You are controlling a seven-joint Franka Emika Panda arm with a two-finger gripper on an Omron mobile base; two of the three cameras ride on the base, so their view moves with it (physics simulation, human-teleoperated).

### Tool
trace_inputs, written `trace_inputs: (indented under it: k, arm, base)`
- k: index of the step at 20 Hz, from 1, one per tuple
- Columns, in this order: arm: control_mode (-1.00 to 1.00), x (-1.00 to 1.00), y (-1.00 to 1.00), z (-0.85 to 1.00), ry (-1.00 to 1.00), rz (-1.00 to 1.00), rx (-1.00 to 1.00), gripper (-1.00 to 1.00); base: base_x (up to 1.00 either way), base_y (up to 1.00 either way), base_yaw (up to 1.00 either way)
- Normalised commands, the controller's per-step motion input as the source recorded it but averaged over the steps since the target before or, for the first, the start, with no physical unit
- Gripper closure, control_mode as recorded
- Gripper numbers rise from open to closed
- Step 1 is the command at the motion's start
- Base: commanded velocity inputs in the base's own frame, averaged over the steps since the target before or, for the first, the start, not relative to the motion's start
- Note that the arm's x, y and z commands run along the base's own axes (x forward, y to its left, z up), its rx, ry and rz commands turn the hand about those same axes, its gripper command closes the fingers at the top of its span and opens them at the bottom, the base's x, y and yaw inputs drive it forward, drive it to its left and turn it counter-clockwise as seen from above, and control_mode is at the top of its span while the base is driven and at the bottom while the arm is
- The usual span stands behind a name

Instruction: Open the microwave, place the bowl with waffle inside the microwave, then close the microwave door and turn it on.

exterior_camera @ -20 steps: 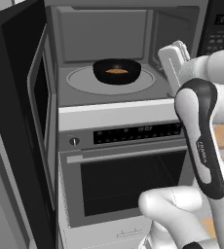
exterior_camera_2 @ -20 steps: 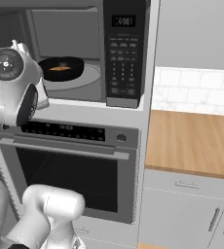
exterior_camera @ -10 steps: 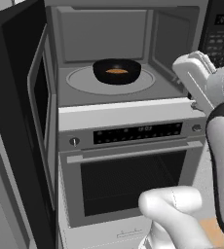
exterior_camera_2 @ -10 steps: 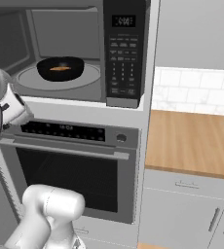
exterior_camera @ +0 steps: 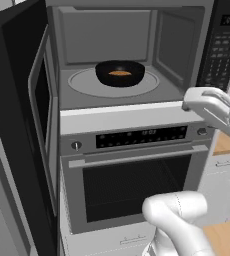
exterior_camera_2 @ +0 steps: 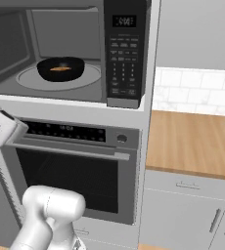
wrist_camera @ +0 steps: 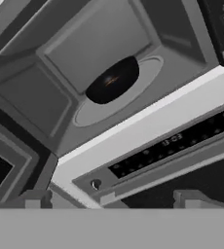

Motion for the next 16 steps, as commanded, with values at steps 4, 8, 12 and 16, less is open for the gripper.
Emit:
trace_inputs:
  k: [4,8,12,16]
  arm:
    - [-1.00,0.00,0.11,-0.24,-0.25,0.16,-0.14,-1.00]
    - [-1.00,0.22,0.28,-0.22,-0.21,0.08,-0.15,-1.00]
    - [-1.00,0.29,0.32,-0.24,-0.16,-0.01,-0.14,-1.00]
    - [-1.00,0.36,0.35,-0.25,-0.11,-0.09,-0.16,-1.00]
  base:
    - [0.00,0.00,0.00]
    - [0.00,0.00,0.00]
    - [0.00,0.00,0.00]
    - [0.00,0.00,0.00]
